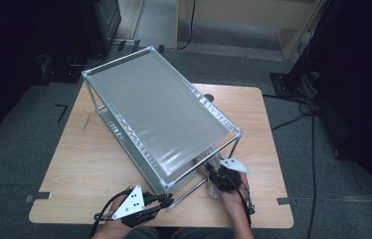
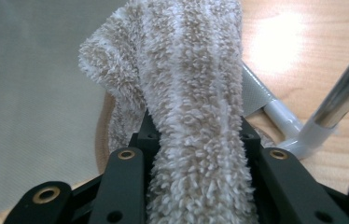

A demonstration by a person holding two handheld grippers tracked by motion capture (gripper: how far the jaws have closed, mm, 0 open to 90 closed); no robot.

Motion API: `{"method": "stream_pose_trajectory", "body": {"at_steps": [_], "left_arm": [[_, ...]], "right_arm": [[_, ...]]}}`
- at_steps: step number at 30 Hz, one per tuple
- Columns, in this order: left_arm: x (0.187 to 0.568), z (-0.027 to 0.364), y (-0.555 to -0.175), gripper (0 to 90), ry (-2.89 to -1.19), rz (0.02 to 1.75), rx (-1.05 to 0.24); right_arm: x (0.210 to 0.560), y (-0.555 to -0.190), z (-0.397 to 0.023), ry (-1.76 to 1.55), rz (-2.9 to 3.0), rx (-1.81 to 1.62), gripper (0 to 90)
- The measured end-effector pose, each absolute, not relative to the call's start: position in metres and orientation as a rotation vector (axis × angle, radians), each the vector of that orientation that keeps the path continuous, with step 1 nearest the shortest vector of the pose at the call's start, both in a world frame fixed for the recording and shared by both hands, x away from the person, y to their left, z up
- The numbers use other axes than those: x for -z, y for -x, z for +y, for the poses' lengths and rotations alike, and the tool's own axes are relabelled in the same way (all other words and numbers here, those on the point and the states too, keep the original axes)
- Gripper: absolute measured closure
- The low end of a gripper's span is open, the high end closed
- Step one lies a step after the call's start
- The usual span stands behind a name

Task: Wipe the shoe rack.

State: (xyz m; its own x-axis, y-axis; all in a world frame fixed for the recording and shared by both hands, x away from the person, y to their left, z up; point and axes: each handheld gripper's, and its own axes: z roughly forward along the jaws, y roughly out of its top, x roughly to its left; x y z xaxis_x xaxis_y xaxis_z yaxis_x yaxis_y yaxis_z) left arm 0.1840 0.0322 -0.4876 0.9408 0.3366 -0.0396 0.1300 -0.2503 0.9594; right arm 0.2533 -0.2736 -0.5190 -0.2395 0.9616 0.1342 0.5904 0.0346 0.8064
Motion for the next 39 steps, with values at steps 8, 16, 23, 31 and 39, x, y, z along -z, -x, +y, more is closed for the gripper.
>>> {"method": "stream_pose_trajectory", "body": {"at_steps": [8, 16, 23, 31, 39], "left_arm": [[0.488, 0.032, -0.184, 81.6, -1.824, 0.349, -0.202], [0.488, 0.023, -0.181, 81.6, -1.825, 0.330, -0.182], [0.489, 0.013, -0.179, 81.5, -1.823, 0.331, -0.180], [0.488, -0.002, -0.180, 81.5, -1.829, 0.338, -0.185], [0.487, -0.032, -0.196, 81.0, -1.834, 0.378, -0.204]], "right_arm": [[0.520, -0.241, -0.248, -1.507, 1.976, -1.119, 66.8], [0.521, -0.228, -0.213, -1.380, 2.120, -1.182, 68.8], [0.522, -0.235, -0.211, -1.353, 2.150, -1.183, 68.9], [0.517, -0.238, -0.220, -1.340, 2.154, -1.198, 66.8], [0.504, -0.220, -0.259, -1.365, 2.081, -1.153, 66.2]]}}
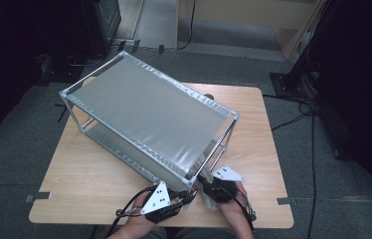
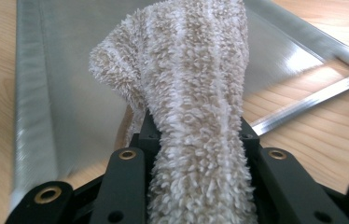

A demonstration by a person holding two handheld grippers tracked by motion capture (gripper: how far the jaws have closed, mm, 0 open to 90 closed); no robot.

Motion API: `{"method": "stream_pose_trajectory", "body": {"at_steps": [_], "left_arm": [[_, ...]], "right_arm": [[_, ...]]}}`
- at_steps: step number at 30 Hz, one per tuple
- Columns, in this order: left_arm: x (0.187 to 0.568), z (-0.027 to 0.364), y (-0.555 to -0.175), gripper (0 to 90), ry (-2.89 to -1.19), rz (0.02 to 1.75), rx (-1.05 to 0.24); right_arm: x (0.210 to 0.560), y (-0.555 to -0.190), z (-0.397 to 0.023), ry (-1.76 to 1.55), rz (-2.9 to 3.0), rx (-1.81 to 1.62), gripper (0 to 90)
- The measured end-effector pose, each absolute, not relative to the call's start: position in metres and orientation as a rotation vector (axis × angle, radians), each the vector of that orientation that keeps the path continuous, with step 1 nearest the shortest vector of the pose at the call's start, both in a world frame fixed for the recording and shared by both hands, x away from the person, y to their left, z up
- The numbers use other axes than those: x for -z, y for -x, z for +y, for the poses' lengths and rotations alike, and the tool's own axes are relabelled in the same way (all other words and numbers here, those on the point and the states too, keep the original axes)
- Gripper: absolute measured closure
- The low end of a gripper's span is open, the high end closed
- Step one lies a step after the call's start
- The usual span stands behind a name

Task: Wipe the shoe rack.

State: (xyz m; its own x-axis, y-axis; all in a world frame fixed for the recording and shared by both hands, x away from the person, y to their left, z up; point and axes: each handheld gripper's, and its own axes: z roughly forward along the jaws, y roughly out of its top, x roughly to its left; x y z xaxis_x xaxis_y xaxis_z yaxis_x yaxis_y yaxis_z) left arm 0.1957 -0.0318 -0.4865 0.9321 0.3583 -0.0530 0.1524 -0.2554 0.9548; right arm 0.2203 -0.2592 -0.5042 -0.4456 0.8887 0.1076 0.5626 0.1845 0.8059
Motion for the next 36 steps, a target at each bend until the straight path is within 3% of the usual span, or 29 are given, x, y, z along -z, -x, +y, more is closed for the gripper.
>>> {"method": "stream_pose_trajectory", "body": {"at_steps": [7, 11, 16, 25, 36], "left_arm": [[0.483, -0.043, -0.217, 77.8, -1.840, 0.362, -0.153], [0.483, -0.028, -0.219, 58.0, -1.830, 0.313, -0.122], [0.483, 0.010, -0.228, 48.0, -1.801, 0.367, -0.129], [0.498, 0.067, -0.265, 47.2, -1.856, 0.609, -0.296], [0.513, 0.064, -0.285, 46.7, -1.939, 0.746, -0.343]], "right_arm": [[0.494, -0.200, -0.284, -1.396, 1.960, -1.130, 65.6], [0.487, -0.188, -0.290, -1.403, 1.916, -1.175, 65.3], [0.481, -0.174, -0.292, -1.398, 1.893, -1.225, 64.6], [0.472, -0.149, -0.288, -1.316, 1.922, -1.307, 61.5], [0.466, -0.131, -0.278, -1.262, 1.895, -1.475, 52.5]]}}
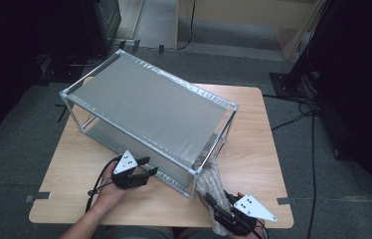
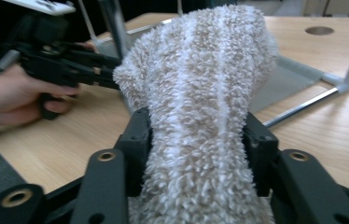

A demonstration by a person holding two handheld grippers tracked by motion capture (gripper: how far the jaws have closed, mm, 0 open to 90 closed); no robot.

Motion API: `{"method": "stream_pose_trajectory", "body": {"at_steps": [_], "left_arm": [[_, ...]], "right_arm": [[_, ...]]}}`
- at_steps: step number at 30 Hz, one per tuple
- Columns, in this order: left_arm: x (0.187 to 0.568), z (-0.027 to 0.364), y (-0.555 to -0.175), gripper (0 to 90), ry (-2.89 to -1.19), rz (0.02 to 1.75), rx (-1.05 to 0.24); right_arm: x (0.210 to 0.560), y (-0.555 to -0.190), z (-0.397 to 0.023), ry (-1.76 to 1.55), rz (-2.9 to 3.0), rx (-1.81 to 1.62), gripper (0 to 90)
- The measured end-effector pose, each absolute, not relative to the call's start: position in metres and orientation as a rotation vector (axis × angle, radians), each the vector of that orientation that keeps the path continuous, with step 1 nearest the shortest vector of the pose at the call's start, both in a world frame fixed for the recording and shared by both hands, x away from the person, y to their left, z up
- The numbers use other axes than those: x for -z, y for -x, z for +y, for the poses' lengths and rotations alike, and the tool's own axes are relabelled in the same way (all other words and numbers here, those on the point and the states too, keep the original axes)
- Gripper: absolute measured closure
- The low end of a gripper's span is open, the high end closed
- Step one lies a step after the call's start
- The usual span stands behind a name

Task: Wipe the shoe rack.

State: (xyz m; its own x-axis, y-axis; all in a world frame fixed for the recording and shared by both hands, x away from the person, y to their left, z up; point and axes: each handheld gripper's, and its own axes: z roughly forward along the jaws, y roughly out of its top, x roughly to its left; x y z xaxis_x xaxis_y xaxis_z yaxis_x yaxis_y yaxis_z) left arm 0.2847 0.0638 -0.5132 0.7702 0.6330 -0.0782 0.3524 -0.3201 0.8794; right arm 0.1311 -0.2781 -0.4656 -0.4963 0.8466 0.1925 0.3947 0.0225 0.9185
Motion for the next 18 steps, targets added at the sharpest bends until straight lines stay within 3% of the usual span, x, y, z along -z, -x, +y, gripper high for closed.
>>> {"method": "stream_pose_trajectory", "body": {"at_steps": [11, 18], "left_arm": [[0.517, 0.043, -0.294, 48.3, -2.139, 0.872, -0.376], [0.517, 0.044, -0.296, 49.3, -2.135, 0.893, -0.363]], "right_arm": [[0.472, -0.132, -0.258, -1.234, 1.913, -1.502, 42.1], [0.475, -0.131, -0.261, -1.197, 1.971, -1.408, 34.9]]}}
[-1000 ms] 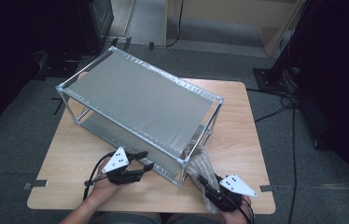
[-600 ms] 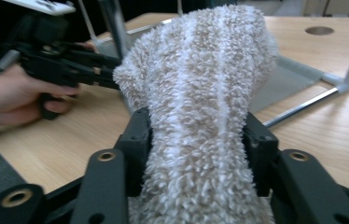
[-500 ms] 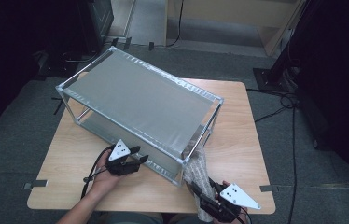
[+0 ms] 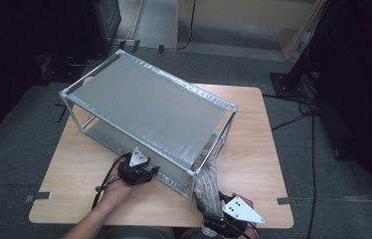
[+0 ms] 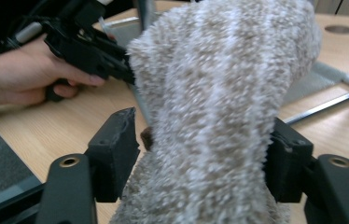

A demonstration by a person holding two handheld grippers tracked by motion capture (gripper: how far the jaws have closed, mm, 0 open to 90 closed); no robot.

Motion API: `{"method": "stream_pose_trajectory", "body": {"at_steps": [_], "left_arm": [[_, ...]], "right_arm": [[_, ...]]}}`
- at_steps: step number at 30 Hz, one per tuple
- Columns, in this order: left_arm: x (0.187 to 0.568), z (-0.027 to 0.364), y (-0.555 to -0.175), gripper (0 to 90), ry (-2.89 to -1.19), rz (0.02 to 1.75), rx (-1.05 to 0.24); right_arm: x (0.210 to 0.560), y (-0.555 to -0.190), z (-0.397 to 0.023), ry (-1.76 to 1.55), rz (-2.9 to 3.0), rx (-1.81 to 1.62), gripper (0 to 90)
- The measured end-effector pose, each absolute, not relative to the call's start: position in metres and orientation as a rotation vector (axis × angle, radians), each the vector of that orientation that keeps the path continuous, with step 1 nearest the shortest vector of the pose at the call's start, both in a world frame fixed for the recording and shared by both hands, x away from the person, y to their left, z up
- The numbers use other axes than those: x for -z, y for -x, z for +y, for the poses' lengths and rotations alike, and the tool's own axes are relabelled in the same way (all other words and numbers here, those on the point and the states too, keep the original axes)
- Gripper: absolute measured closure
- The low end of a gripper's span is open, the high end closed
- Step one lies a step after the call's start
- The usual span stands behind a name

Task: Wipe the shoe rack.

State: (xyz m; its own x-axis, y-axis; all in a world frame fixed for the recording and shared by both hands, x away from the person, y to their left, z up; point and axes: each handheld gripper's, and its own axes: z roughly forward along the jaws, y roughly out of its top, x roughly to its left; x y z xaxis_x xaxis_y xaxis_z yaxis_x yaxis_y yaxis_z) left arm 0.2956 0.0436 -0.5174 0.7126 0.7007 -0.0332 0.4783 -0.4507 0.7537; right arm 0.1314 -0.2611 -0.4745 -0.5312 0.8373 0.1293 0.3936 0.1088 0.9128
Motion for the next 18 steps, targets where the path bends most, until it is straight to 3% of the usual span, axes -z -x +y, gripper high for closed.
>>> {"method": "stream_pose_trajectory", "body": {"at_steps": [1, 5, 8, 11, 15, 18], "left_arm": [[0.517, 0.044, -0.296, 49.3, -2.135, 0.892, -0.364], [0.517, 0.044, -0.296, 49.5, -2.132, 0.895, -0.354], [0.517, 0.044, -0.296, 49.6, -2.137, 0.893, -0.361], [0.517, 0.044, -0.296, 49.6, -2.137, 0.895, -0.360], [0.517, 0.045, -0.296, 49.6, -2.137, 0.894, -0.351], [0.517, 0.045, -0.296, 49.7, -2.136, 0.895, -0.350]], "right_arm": [[0.476, -0.132, -0.264, -1.207, 1.974, -1.396, 35.3], [0.487, -0.145, -0.280, -1.353, 1.917, -1.221, 61.4], [0.494, -0.158, -0.293, -1.462, 1.821, -1.135, 67.4], [0.496, -0.171, -0.306, -1.548, 1.743, -1.112, 65.0], [0.497, -0.173, -0.321, -1.572, 1.712, -1.060, 44.7], [0.490, -0.163, -0.333, -1.537, 1.665, -1.045, 47.5]]}}
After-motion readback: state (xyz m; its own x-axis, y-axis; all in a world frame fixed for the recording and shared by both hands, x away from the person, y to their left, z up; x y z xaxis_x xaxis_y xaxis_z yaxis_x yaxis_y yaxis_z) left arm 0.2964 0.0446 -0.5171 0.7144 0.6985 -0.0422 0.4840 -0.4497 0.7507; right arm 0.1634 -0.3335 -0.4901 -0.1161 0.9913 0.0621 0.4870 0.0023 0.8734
